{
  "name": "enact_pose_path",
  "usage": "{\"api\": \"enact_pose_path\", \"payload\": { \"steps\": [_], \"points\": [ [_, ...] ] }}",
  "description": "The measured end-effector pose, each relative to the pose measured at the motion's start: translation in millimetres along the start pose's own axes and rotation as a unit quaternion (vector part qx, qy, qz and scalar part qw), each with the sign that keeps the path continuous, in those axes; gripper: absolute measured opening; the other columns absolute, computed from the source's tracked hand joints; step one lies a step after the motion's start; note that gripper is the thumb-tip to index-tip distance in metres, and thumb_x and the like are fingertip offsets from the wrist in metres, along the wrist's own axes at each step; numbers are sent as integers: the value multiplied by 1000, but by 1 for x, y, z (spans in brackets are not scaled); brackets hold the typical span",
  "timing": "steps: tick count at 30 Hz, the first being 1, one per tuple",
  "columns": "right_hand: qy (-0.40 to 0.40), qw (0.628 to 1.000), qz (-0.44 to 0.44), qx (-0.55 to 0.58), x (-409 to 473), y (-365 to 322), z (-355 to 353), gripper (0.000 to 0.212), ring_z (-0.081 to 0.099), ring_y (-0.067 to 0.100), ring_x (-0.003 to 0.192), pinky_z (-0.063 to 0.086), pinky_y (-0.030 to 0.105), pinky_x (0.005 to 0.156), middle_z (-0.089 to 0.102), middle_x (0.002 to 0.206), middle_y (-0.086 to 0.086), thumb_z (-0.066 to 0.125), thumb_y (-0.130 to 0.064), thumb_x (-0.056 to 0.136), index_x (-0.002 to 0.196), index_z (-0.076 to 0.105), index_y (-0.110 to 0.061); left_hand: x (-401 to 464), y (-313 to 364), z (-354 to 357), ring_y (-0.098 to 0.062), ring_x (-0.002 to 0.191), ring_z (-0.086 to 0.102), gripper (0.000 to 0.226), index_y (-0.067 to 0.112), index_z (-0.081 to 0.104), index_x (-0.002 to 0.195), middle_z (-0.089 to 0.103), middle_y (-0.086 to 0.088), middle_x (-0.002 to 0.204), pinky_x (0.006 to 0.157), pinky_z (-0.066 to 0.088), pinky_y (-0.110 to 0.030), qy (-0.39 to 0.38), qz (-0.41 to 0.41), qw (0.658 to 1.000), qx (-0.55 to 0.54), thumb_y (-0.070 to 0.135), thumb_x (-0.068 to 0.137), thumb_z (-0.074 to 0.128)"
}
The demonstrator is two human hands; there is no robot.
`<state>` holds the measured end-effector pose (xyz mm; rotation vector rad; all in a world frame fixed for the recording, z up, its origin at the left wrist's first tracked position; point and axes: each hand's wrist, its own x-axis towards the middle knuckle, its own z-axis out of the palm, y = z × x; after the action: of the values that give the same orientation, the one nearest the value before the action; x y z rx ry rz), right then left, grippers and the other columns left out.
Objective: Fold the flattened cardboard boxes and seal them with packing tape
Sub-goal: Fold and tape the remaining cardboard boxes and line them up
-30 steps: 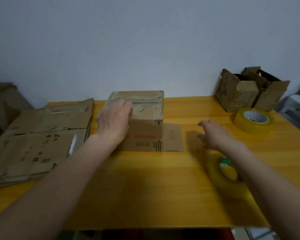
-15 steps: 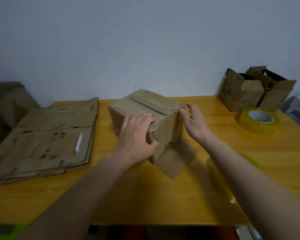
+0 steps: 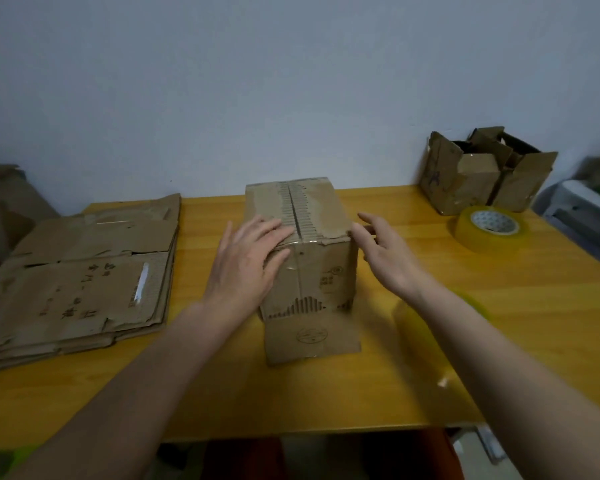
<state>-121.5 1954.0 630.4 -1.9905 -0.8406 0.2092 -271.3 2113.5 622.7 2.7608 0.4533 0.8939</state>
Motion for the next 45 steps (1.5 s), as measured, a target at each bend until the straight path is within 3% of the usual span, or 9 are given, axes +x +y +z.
{"api": "enact_pose_path", "payload": {
  "steps": [4, 11, 16, 21, 25, 33, 39, 42, 45],
  "points": [
    [40, 997, -23, -68, -16, 23, -37, 27, 58, 18, 109, 49, 31, 91, 64, 117, 6, 51, -20, 97, 120, 62, -11, -13, 60, 9, -18, 137, 38, 47, 11, 53, 134, 49, -4, 143, 116, 24, -36, 74, 54, 994, -64, 15, 89, 64],
    [61, 983, 3, -173, -77, 74, -70, 13, 57, 22, 99, 44, 31, 84, 65, 100, 4, 58, -11, 92, 100, 68, -14, -36, 111, 89, -10, 143, 22, 60, 21, 25, 152, 25, 6, 157, 112, 17, -19, -240, -51, 948, -201, 14, 98, 52],
    [41, 964, -51, -258, -113, 104, -59, 22, 47, 25, 112, 41, 33, 94, 59, 114, 7, 73, -27, 82, 98, 70, -12, -18, 117, 131, -16, 143, 28, 67, 21, 26, 151, 31, 4, 155, 109, 31, -25, -322, -147, 884, -306, -6, 94, 47],
    [8, 937, -44, -346, -121, 120, -52, 52, 29, 34, 131, 34, 54, 103, 46, 140, 14, 88, -43, 54, 94, 68, -17, -18, 122, 139, -13, 119, 54, 45, 14, 59, 125, 61, 0, 124, 103, 40, -23, -266, -172, 892, -321, -10, 88, 51],
    [7, 942, -12, -335, -117, 124, -46, 46, 24, 38, 138, 31, 62, 105, 36, 149, 15, 89, -26, 56, 93, 64, -15, -24, 122, 137, -11, 97, 61, 21, 19, 68, 98, 66, 5, 97, 88, 48, -16, -207, -191, 894, -348, 2, 86, 66],
    [-55, 958, -29, -281, -117, 127, -54, 50, -6, 28, 147, 12, 46, 119, 5, 158, 3, 78, -19, 72, 112, 50, -12, -33, 122, 117, -9, 100, 64, 18, 20, 64, 74, 65, 10, 104, 89, 54, -29, -152, -188, 877, -416, 7, 87, 68],
    [21, 994, -64, -83, -121, 112, -65, 66, 22, 12, 142, 31, 32, 109, 18, 154, -5, 76, -3, 71, 116, 37, -33, -12, 121, 63, -18, 88, 69, 20, 21, 63, 73, 72, 4, 91, 82, 57, -32, -94, -174, 887, -417, 8, 86, 70],
    [147, 979, -49, 133, -110, 92, -61, 75, 47, -7, 120, 43, 17, 96, 47, 132, -7, 75, 5, 73, 135, 38, -16, -6, 119, 33, -23, 88, 71, 8, 7, 64, 83, 73, -15, 93, 81, 59, -32, -83, -253, 811, -521, 4, 90, 63],
    [155, 911, 0, 381, -96, 66, -45, 49, 65, 16, 100, 53, 32, 85, 68, 106, 5, 80, -17, 69, 115, 64, -14, -8, 123, 11, -25, 92, 71, 4, 1, 61, 90, 72, -18, 97, 83, 59, -34, -109, -308, 710, -624, 4, 91, 60]
  ]
}}
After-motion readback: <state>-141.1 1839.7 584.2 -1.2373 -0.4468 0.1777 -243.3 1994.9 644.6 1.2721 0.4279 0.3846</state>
